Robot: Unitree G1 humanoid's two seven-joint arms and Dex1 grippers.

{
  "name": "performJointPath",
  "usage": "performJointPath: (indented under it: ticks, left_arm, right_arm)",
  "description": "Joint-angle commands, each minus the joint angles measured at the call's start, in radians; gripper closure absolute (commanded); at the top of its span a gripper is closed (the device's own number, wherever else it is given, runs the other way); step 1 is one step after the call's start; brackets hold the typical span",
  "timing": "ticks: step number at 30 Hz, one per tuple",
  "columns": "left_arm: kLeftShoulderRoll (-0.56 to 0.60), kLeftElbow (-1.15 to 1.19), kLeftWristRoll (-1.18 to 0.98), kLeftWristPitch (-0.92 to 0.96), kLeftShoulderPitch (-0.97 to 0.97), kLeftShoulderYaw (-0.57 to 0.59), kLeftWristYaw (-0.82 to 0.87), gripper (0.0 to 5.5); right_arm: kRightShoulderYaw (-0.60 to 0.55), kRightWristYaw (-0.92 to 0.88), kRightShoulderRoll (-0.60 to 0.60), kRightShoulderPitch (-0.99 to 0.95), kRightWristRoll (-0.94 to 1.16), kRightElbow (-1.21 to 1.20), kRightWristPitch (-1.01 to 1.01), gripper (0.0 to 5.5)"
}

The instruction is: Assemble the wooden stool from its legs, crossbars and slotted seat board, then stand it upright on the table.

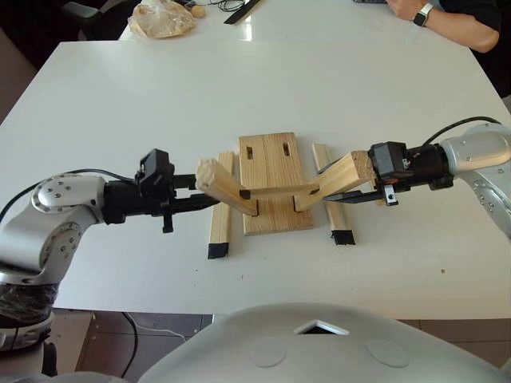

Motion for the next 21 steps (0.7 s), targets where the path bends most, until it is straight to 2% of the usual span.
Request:
performJointPath:
  ticks: [1,5,9,13,21]
  left_arm:
    - [-0.019,-0.164,-0.18,0.099,-0.079,0.015,0.05,3.96]
    - [-0.032,-0.193,-0.104,0.102,-0.081,-0.071,0.053,3.96]
    - [-0.032,-0.169,0.008,0.06,-0.001,-0.15,0.026,3.96]
    - [-0.075,-0.123,0.065,0.029,0.025,-0.164,0.052,3.96]
    - [-0.196,-0.047,0.106,0.046,-0.057,-0.186,0.127,3.96]
  right_arm:
    - [0.134,0.03,-0.023,0.054,-0.187,0.035,0.098,3.49]
    - [0.16,0.03,0.018,0.013,-0.183,0.03,0.123,3.49]
    - [0.181,0.037,0.044,-0.014,-0.186,0.022,0.137,3.49]
    - [0.182,0.051,0.046,-0.018,-0.191,0.028,0.135,3.49]
    - [0.185,0.037,0.063,-0.02,-0.192,0.017,0.152,3.49]
